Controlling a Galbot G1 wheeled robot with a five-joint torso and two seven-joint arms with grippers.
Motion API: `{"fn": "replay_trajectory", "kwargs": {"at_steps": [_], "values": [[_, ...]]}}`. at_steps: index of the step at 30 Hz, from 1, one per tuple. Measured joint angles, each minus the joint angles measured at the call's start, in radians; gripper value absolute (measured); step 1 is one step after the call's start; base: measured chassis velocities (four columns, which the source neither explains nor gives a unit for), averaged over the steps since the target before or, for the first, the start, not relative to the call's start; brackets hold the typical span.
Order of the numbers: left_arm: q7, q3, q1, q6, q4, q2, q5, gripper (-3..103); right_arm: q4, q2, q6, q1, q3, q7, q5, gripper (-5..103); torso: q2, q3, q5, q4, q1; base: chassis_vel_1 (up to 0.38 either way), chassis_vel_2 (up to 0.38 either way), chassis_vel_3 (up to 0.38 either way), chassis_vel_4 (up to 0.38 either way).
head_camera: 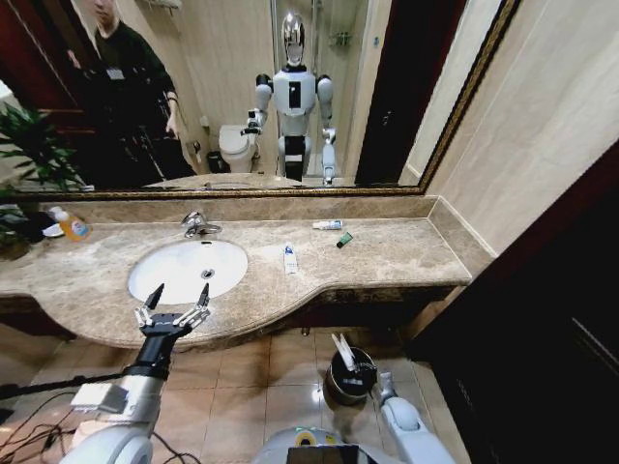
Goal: Pick up the trash from the sink and place it in the trash bin.
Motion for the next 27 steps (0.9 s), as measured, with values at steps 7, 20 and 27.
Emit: {"fn": "replay_trajectory", "kwargs": {"at_steps": [7,20,27], "values": [[0.0,0.0,0.0,0.0,0.0,0.0,0.0,100,-0.042,0.014,0.003,0.005,0.016,0.008,-0.034,0,0.0,0.0,0.0001,-0.0001,0.0,0.0,0.0,0.0,0.0],[0.0,0.0,0.0,0.0,0.0,0.0,0.0,100,-0.096,-0.007,-0.006,0.002,0.026,0.031,-0.036,0,0.0,0.0,0.0,-0.0001,0.0,0.0,0.0,0.0,0.0],[0.0,0.0,0.0,0.0,0.0,0.0,0.0,100,-0.112,-0.007,0.004,0.01,0.027,0.031,-0.033,0,0.0,0.0,0.0,-0.0001,0.0,0.0,0.0,0.0,0.0]]}}
